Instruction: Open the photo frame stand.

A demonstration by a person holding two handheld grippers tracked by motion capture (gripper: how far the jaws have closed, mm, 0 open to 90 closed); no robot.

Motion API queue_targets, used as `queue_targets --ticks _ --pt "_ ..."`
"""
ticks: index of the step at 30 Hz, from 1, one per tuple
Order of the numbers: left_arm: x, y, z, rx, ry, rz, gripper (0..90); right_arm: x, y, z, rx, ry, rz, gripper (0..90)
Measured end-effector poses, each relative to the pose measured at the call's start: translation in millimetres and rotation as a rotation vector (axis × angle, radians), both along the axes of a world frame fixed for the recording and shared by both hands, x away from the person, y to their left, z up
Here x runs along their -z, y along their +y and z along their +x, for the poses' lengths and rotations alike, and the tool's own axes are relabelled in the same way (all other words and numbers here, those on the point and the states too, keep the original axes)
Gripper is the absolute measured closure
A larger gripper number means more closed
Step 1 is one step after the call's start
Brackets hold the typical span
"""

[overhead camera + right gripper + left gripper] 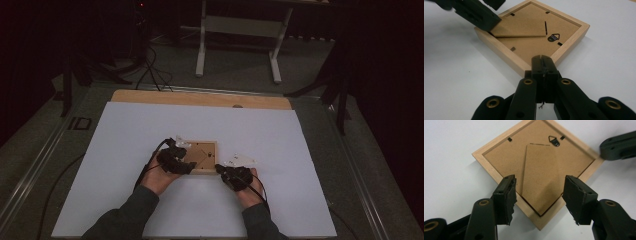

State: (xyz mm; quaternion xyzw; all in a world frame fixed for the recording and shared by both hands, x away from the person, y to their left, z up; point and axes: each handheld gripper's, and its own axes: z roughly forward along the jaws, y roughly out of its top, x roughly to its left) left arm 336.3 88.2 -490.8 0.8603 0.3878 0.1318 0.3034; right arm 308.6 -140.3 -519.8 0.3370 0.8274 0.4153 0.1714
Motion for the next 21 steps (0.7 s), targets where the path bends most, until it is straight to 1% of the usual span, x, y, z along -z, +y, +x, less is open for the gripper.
queue_targets --ticks 2,6,10,14,17,19,21 --pt "2.7 -2.3 1.0 -0.003 -0.003 0.015 42.6 0.1 0.1 -0.1 0.001 -0.001 0.001 89.5" --pt "6.0 -4.5 3.7 0.000 0.008 0.015 41.3 0.3 0.1 -0.3 0.003 -0.003 0.003 89.4" --pt "6.0 -7.2 5.2 0.009 0.003 0.026 41.3 0.3 0.1 -0.4 0.002 -0.004 0.000 89.4" --pt "5.9 -9.3 7.1 0.008 0.000 0.038 41.0 0.3 0.1 -0.5 0.001 -0.004 -0.001 89.3" --pt "7.0 -12.4 8.9 0.011 -0.010 0.046 41.0 0.2 0.2 -0.5 0.000 -0.005 -0.002 89.3" --pt "7.9 -14.1 10.4 0.018 -0.008 0.053 41.6 0.1 0.1 -0.5 0.000 -0.004 -0.003 89.3" --pt "8.4 -14.9 12.1 0.018 0.002 0.047 42.4 0.1 0.0 -0.4 -0.001 -0.006 -0.004 89.3"
